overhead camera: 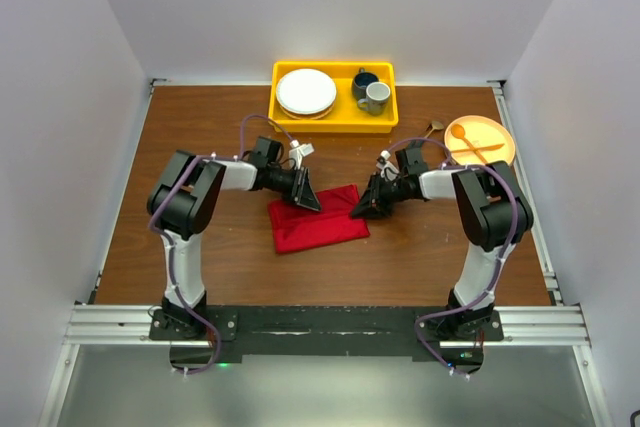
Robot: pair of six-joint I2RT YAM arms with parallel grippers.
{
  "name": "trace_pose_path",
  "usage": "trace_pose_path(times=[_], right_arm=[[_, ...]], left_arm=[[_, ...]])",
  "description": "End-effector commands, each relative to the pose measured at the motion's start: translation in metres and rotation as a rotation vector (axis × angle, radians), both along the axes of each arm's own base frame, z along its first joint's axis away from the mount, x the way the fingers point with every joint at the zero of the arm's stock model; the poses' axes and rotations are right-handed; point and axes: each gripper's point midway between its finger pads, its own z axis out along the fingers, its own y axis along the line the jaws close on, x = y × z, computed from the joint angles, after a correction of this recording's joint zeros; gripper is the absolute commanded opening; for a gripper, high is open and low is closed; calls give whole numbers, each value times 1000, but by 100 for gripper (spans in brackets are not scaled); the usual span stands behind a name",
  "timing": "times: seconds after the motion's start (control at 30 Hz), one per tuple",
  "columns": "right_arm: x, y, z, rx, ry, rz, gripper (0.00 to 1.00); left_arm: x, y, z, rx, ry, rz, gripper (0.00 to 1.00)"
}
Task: Fold the napkin into a case and place the utensils inside
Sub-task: Smooth out the 2/3-rectangle-folded napkin at the center of the board.
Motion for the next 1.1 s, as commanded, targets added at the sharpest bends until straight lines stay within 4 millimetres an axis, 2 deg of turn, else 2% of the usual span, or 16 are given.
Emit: trace_pose_path(times=[0.0, 0.03, 0.1, 0.13, 0.2, 0.23, 0.3, 0.33, 0.4, 0.43, 0.47, 0.5, 0.57, 0.67, 0.8, 1.07], right_arm=[[-4, -4, 14, -31, -19, 26, 20], [-5, 2, 27, 21, -29, 59, 20], [-15, 4, 41, 47, -39, 139, 20], [-17, 10, 62, 94, -69, 179, 20], [-24, 10, 79, 122, -82, 213, 20], [-19, 14, 98, 161, -119, 231, 20], [-10, 18, 115, 178, -155, 235, 20], [2, 22, 131, 191, -210, 235, 20], [26, 27, 145, 179, -282, 207, 20], [36, 28, 145, 158, -305, 195, 21], [47, 26, 130, 109, -315, 187, 22], [60, 26, 131, 79, -344, 178, 23], [67, 26, 107, 52, -300, 184, 21], [76, 27, 89, 23, -284, 180, 20], [67, 25, 48, -28, -226, 220, 20], [51, 3, -8, -168, -186, 273, 17]], left_arm=[[-4, 20, -40, 155, -34, -81, 19], [-11, 25, -50, 186, 0, -97, 18], [-9, 31, -57, 216, -26, -120, 18], [-13, 35, -62, 237, -9, -131, 18], [-14, 38, -67, 253, -29, -157, 17], [-16, 40, -69, 261, -19, -164, 17], [-14, 41, -69, 271, -44, -180, 17], [-12, 42, -68, 274, -59, -181, 17], [-9, 43, -69, 287, -81, -188, 17], [-8, 44, -69, 291, -85, -189, 17], [-7, 45, -70, 301, -95, -194, 17], [-6, 44, -69, 302, -99, -195, 17], [-5, 45, -71, 310, -106, -202, 17], [-2, 45, -71, 315, -114, -212, 17], [0, 47, -71, 329, -128, -221, 18], [0, 51, -69, 336, -167, -244, 24]])
